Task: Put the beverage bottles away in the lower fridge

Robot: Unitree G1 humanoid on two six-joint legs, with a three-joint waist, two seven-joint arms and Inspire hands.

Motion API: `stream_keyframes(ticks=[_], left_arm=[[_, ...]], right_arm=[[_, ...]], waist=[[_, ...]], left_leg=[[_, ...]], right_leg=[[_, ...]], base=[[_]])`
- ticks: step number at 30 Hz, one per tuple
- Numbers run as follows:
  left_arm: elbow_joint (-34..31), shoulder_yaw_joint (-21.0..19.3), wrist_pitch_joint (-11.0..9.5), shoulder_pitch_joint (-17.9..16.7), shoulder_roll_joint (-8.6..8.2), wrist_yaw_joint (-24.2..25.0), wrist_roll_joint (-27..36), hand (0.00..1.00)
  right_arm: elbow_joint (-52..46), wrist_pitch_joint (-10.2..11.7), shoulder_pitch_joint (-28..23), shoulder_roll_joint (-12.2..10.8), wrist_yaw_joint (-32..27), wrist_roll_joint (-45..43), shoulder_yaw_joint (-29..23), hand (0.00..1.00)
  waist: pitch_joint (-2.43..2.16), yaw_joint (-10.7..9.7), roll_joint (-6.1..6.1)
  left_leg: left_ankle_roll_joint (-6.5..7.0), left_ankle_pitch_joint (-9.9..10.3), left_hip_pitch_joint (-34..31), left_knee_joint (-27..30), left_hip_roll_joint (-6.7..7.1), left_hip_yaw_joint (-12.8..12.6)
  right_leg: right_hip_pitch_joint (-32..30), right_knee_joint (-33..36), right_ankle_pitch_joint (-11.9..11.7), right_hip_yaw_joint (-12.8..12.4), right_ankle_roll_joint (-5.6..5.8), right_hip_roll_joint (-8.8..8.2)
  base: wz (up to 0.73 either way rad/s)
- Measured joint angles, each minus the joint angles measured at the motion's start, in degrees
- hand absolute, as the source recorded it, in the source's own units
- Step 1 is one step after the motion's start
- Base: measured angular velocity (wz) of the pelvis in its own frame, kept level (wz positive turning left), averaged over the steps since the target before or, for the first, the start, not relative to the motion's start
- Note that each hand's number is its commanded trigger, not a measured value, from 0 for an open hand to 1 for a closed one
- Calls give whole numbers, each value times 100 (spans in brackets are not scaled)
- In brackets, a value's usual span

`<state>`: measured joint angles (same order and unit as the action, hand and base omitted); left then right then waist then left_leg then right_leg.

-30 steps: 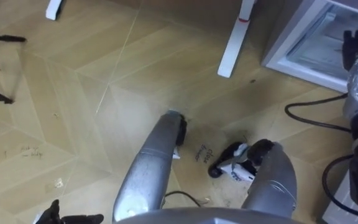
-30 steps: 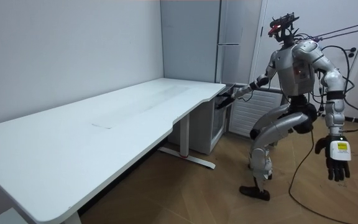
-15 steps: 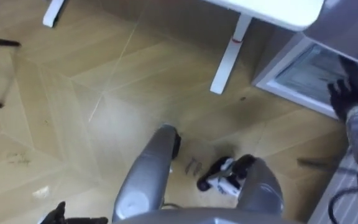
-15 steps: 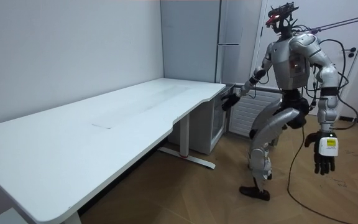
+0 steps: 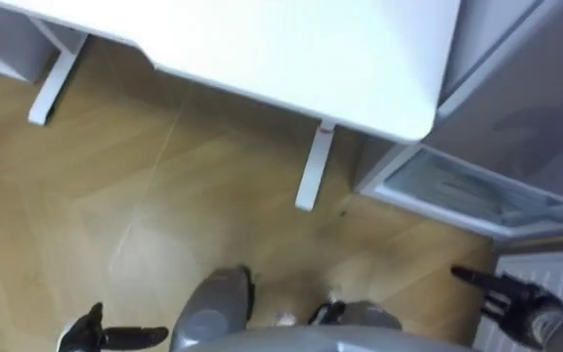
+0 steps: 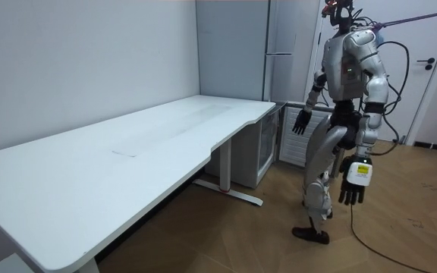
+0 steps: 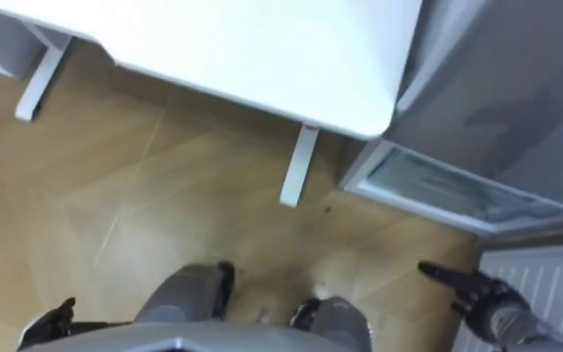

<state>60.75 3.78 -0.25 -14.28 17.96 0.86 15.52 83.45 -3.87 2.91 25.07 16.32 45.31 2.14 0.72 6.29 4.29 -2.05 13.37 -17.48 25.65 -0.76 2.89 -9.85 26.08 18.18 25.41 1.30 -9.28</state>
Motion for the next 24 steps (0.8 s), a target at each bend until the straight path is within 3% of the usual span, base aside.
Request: stream_keyframes(ticks=[1,3,5,7,10,14,20,22,24], left_arm=[[21,-94,6,-80,-49,21,-81,0],[126,-312,14,-199,-113,84,-154,0],[120,-556,66,-287,-144,99,-178,0],[118,-850,66,-370,-179,97,-296,0],[127,-1043,27,-247,-176,68,-395,0],[104,-1052,-48,-147,-187,55,-389,0],[98,-1388,-62,-139,-188,47,-502,0],[122,-1440,-69,-105,-184,49,-504,0],[124,-1502,-60,-149,-181,49,-510,0]], right_arm=[[-65,-15,-138,-33,10,-64,-127,0],[-235,-105,-319,-46,9,-94,-399,0],[-367,-117,-460,-44,-18,-182,-764,0],[-577,-106,-515,2,-82,-418,-1132,0],[-882,-68,-463,45,-129,-838,-1293,0],[-1424,-75,-446,136,-207,-1196,-1525,0],[-2379,-36,-308,408,-566,-1611,-1946,0],[-2388,-38,-267,678,-659,-1875,-1964,0],[-2509,-57,-211,896,-812,-2076,-2006,0]], waist=[[7,-5,33],[-40,-22,100],[-47,-159,150],[-36,-290,228],[-24,-480,313],[-3,-611,392],[-16,-782,441],[-53,-803,475],[-53,-829,494]], left_leg=[[0,-3,257,-152,-22,-65],[0,-2,527,-315,-43,-150],[1,-3,741,-438,-43,-182],[1,-3,1004,-581,-51,-275],[1,-4,1178,-687,-60,-358],[2,-3,1376,-768,-75,-538],[29,15,1619,-847,-153,-816],[39,12,1651,-903,-153,-832],[44,9,1684,-938,-156,-849]], right_leg=[[203,-217,-60,-89,22,79],[459,-488,-124,-168,57,155],[658,-654,-173,-213,74,190],[854,-757,-207,-341,89,219],[945,-820,-213,-445,89,237],[1021,-853,-245,-650,107,253],[1106,-962,-386,-988,104,338],[1108,-1023,-420,-1098,108,370],[1105,-1037,-448,-1160,104,382]], base=[[-20],[-19],[-12],[-19],[-15],[-27],[-27],[-9],[-18]])
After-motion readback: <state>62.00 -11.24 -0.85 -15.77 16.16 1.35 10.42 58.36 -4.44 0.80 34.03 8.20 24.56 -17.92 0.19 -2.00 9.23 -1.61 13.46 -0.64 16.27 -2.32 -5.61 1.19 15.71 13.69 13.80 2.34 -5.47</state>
